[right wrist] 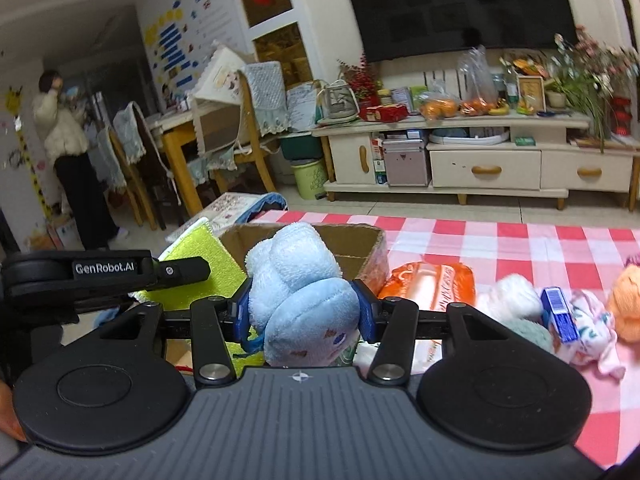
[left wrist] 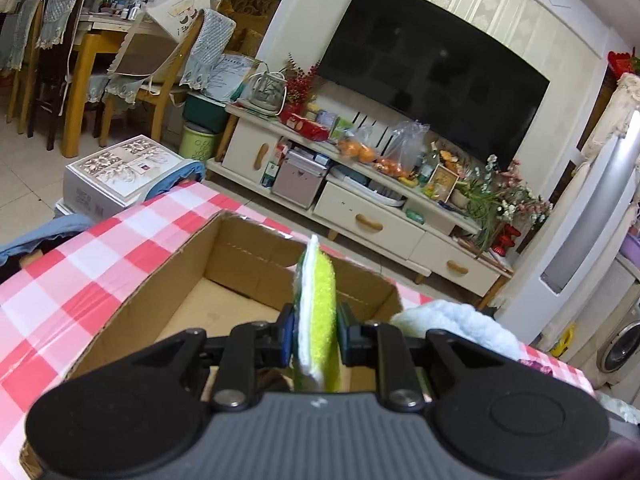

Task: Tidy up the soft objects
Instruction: 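Carry both held items over the cardboard box and open both tools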

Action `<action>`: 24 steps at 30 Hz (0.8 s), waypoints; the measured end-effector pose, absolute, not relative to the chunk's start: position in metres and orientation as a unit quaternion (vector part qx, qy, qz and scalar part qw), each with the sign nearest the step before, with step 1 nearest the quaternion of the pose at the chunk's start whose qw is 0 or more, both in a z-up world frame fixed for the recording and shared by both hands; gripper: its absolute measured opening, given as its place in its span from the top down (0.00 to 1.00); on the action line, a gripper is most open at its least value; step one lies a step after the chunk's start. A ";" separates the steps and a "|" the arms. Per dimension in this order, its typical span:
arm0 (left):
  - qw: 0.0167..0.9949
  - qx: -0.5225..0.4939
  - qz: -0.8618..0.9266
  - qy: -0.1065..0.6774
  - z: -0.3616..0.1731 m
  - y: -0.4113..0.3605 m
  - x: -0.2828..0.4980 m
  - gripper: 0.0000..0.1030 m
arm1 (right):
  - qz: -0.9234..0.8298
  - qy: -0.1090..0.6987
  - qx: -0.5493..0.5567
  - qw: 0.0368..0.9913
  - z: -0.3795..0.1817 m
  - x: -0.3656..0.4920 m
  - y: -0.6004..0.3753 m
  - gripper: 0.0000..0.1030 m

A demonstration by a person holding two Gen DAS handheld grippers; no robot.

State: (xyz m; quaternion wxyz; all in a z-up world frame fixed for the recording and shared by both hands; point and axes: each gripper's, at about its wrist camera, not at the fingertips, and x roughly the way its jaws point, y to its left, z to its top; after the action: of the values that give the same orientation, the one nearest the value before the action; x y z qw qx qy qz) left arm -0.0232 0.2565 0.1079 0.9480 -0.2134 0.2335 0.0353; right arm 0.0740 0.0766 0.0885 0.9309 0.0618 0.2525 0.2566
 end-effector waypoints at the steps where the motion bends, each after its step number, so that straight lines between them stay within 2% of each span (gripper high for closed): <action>1: 0.948 -0.210 0.039 0.235 0.107 0.257 -0.023 0.82 | 0.259 0.255 0.058 0.930 0.087 0.074 0.080 0.38; 5: 0.947 -0.205 0.055 0.242 0.105 0.263 -0.024 0.81 | 0.263 0.261 0.036 0.928 0.079 0.077 0.095 0.25; 6: 0.946 -0.204 0.059 0.243 0.104 0.264 -0.024 0.80 | 0.260 0.260 0.032 0.929 0.078 0.076 0.096 0.14; 7: 0.946 -0.203 0.064 0.244 0.104 0.265 -0.024 0.77 | 0.259 0.259 0.032 0.930 0.078 0.075 0.096 0.08; 8: 0.946 -0.202 0.068 0.245 0.103 0.265 -0.024 0.75 | 0.260 0.257 0.035 0.930 0.078 0.074 0.094 0.08; 10: 0.944 -0.204 0.072 0.248 0.103 0.267 -0.024 0.63 | 0.257 0.255 0.041 0.931 0.081 0.071 0.091 0.05; 12: 0.943 -0.208 0.072 0.249 0.102 0.268 -0.023 0.59 | 0.249 0.245 0.044 0.936 0.083 0.067 0.087 0.03; 24: 0.951 -0.193 0.059 0.235 0.108 0.251 -0.025 0.44 | 0.191 0.222 0.077 0.953 0.080 0.041 0.043 0.00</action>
State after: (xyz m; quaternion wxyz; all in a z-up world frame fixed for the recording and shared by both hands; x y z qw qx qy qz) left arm -0.0253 0.2514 0.1076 0.9509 -0.1931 0.2348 0.0586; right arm 0.0408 0.0433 0.0798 0.9531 0.0769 0.2219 0.1909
